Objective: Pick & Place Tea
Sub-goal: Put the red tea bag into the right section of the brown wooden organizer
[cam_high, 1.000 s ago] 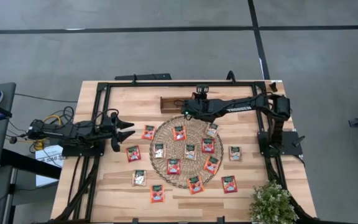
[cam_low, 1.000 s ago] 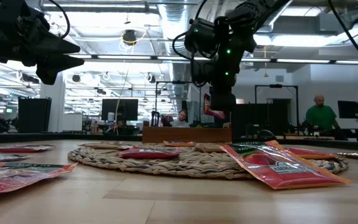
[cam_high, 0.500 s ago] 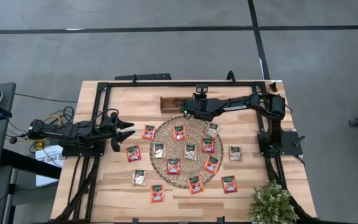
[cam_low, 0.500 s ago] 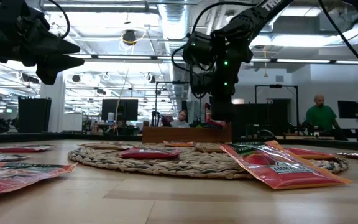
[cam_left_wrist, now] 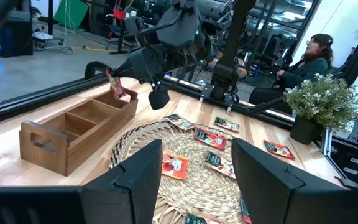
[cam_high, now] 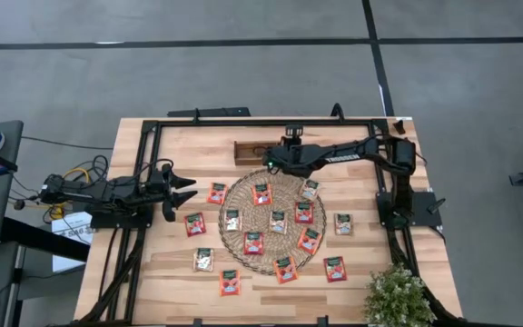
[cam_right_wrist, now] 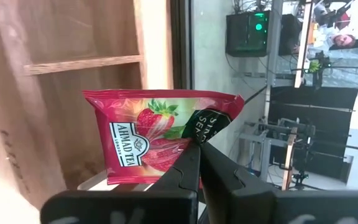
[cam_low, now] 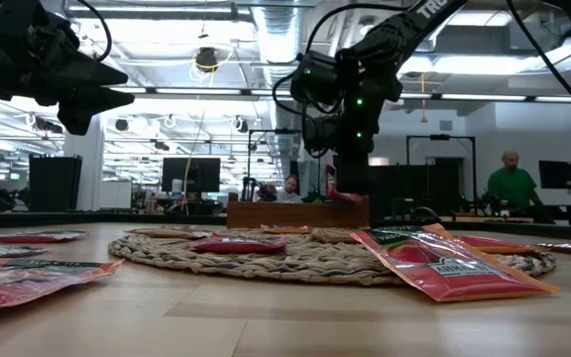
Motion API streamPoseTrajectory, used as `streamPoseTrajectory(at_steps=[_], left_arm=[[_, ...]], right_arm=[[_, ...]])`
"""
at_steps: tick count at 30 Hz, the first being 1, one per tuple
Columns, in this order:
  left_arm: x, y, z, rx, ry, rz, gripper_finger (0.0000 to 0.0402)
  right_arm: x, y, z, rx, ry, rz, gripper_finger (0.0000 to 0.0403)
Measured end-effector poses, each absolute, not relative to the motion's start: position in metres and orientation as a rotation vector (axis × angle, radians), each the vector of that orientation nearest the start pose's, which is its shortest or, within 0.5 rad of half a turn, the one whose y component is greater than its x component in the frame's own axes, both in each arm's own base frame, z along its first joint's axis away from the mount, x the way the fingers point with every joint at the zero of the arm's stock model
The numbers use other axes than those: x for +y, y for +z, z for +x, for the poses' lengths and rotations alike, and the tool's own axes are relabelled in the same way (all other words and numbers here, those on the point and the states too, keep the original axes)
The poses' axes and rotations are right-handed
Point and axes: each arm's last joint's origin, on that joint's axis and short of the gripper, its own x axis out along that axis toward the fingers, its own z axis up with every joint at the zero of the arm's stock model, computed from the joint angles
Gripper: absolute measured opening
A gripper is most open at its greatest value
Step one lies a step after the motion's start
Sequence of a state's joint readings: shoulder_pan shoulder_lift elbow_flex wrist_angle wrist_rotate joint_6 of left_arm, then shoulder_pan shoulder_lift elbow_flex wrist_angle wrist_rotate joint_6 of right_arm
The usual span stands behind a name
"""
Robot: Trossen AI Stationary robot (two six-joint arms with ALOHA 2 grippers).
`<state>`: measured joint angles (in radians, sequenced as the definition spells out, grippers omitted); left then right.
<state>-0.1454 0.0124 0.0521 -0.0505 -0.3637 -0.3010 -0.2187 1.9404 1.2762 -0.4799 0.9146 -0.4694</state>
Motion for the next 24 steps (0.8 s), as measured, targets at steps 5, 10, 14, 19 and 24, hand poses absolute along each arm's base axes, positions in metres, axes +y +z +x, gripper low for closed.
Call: streamPoseTrajectory(at_steps=[5, 10, 14, 19, 24], left_arm=[[-0.0033, 0.1754, 0.0938, -0.022, 0.218, -0.297, 0.0185], [-0.0033, 0.1754, 0.0938, -0.022, 0.218, -0.298, 0.0185], [-0.0033, 0.1754, 0.0938, -0.022, 0.218, -0.298, 0.0185], [-0.0033, 0.1754, 0.0938, -0.022, 0.218, -0.298, 0.0185], [-0.0033, 0.1753, 0.0938, -0.022, 0.218, -0.298, 0.0185]], right_arm=[[-0.1052, 0.1689, 0.3683, 1.343, -0.738, -0.777, 0.0], [-0.1048, 0.1683, 0.3687, 1.34, -0.711, -0.763, 0.0], [-0.1056, 0.1684, 0.3684, 1.341, -0.716, -0.763, 0.0], [-0.1074, 0.1684, 0.3679, 1.344, -0.72, -0.761, 0.0024], [-0.1074, 0.1685, 0.3678, 1.345, -0.723, -0.763, 0.0067]])
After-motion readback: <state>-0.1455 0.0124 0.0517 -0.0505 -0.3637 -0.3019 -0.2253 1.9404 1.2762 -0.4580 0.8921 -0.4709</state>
